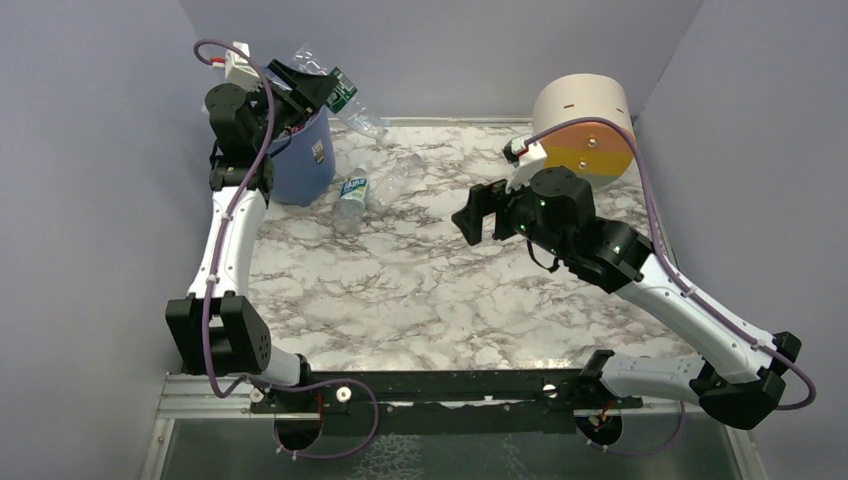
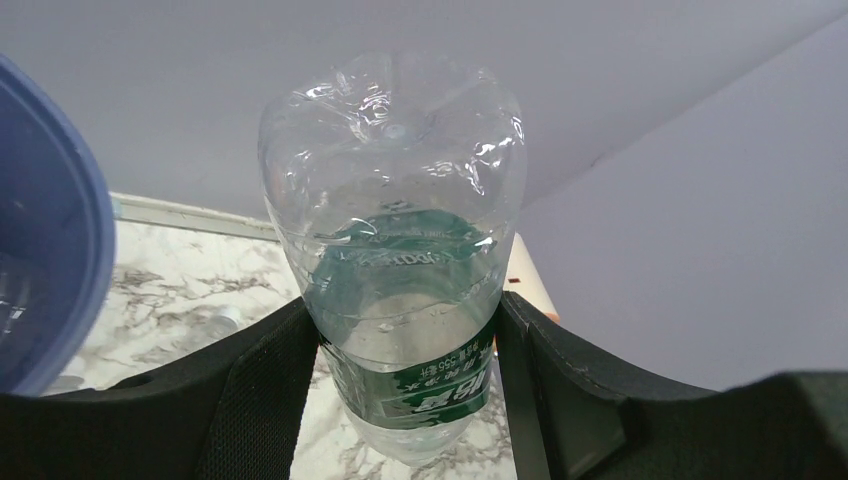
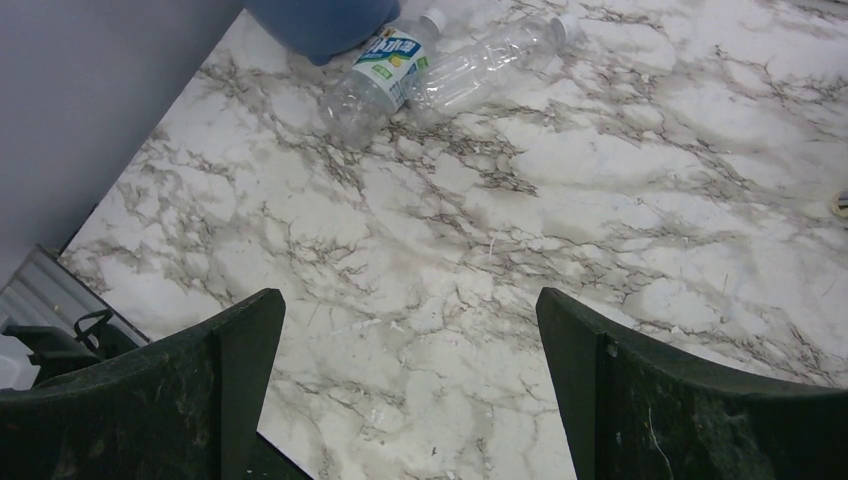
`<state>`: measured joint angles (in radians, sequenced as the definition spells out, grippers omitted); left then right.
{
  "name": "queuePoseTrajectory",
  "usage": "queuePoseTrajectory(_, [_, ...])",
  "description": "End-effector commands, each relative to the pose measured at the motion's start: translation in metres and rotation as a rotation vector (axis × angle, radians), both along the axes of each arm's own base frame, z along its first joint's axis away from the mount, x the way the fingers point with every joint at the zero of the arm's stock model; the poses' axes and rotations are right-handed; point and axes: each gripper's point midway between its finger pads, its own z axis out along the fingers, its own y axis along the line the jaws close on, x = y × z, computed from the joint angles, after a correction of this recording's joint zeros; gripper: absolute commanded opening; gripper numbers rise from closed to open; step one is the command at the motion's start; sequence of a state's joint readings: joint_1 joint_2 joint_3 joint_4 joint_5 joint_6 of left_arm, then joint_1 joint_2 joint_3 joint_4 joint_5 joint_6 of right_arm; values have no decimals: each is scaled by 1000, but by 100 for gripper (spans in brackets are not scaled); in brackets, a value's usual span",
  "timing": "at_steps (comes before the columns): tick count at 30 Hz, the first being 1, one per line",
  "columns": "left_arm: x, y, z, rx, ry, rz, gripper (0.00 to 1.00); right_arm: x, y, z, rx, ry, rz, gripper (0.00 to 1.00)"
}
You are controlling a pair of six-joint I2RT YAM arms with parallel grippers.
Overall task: Put the plastic bottles in the bin
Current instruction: Place the plastic bottle in the trash bin.
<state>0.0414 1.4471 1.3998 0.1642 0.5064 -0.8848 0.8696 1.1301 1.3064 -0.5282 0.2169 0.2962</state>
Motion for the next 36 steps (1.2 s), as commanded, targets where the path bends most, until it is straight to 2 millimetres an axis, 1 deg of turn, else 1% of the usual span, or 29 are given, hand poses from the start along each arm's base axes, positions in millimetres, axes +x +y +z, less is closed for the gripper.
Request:
queuePoseTrajectory(1, [4,28,25,-8,-74,5,66,0,2,-12,-24,27,0,99])
queuePoseTrajectory(5, [13,66,39,-5,-114,77,66,-1,5,-17,-28,37,11,99])
queuePoseTrajectory(7, [18,82,46,-3,-132,102,66,-1,5,-20,-32,43,11,99])
queuePoseTrajectory(10, [30,102,46,-18,-139,126,66,-1,7,-25,-34,50,15,99])
queuePoseTrajectory(13, [41,116,48,-18,-151,152,66,-2,8,-28,-31,60,20,99])
queuePoseTrajectory(16, [52,127,49,-10,-173,177,66,-2,10,-32,-35,70,25,99])
queuePoseTrajectory(19, [60,134,53,3,-209,198,66,-3,11,-37,-40,79,28,99])
queuePoseTrajectory(21, [71,141,45,19,-209,223,66,-3,11,-39,-41,85,31,99])
queuePoseTrajectory(23, [77,149,43,48,-221,262,66,-3,12,-40,-40,88,32,100])
queuePoseTrajectory(30, [87,167,44,116,-254,337,66,-5,13,-45,-41,101,41,99])
queuePoseTrajectory(36, [97,175,30,140,-237,365,66,-5,16,-50,-42,112,49,99])
